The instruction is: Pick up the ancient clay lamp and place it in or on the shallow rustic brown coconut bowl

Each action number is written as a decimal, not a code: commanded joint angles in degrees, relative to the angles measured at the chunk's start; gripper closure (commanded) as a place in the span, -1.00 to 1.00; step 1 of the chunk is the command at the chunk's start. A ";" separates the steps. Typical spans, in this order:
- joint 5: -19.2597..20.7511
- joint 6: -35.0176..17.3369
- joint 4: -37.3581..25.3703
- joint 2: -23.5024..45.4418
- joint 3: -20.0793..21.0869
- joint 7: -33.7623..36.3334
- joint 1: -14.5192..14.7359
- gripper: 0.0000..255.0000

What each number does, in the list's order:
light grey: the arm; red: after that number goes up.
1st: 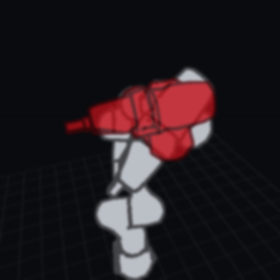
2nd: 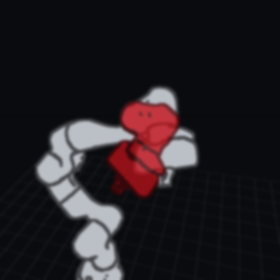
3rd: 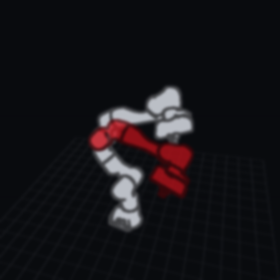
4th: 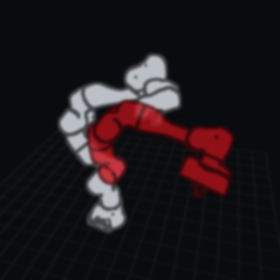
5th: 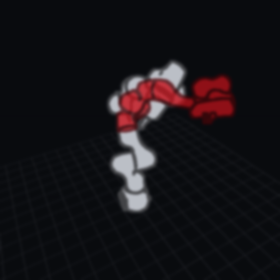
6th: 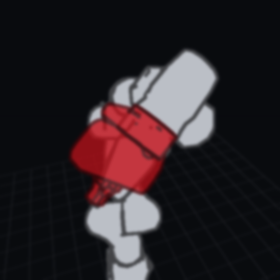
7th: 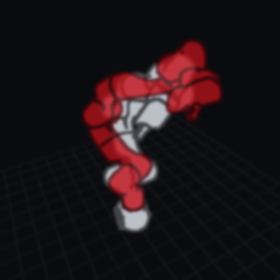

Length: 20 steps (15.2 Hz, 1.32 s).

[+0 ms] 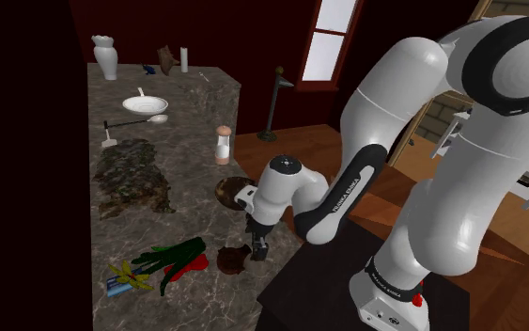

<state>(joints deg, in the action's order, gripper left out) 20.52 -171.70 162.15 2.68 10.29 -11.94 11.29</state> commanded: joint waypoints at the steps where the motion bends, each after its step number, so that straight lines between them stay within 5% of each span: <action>1: 6.08 -1.79 -0.39 2.18 -1.95 3.70 0.38 -1.00; 6: 17.89 -5.25 -3.09 8.17 -10.15 13.18 6.01 -1.00; 13: 17.77 -5.26 -3.08 8.17 -10.25 13.09 6.13 -1.00; 14: 17.77 -5.26 -3.08 8.17 -10.25 13.09 6.13 1.00; 20: 17.76 -5.26 -3.08 8.17 -10.25 13.09 6.13 1.00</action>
<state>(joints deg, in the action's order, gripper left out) 38.29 -176.94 159.07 10.84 0.03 1.15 17.41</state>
